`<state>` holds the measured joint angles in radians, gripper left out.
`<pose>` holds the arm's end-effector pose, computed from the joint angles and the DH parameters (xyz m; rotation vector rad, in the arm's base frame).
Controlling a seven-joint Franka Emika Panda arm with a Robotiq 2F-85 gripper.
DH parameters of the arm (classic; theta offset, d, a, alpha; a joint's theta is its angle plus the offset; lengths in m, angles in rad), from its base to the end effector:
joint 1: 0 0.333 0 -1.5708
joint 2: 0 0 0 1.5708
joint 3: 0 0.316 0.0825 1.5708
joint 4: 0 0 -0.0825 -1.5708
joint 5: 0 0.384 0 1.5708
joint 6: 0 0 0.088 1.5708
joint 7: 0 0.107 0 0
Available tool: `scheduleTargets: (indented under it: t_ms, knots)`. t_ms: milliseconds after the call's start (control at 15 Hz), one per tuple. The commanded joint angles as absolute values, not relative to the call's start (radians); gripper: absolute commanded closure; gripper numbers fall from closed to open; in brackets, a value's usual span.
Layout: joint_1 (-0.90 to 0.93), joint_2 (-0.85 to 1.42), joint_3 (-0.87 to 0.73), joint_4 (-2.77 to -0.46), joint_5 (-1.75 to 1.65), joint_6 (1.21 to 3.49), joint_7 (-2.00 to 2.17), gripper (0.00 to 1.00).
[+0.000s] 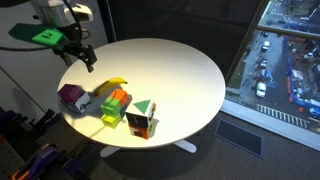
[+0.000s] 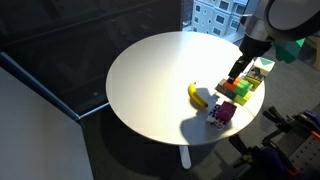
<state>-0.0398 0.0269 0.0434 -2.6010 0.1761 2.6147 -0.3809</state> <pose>0.4378 -0.0022 0.2445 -3.0316 -0.3526 -0.0056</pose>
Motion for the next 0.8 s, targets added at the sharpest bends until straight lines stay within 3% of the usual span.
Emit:
scheduleTargets:
  t_ms: [0, 733]
  knots:
    - [-0.042, -0.012, 0.007, -2.587, 0.149, 2.605, -0.323, 0.0]
    - [-0.047, -0.007, -0.042, -2.554, -0.041, 2.612, -0.147, 0.0]
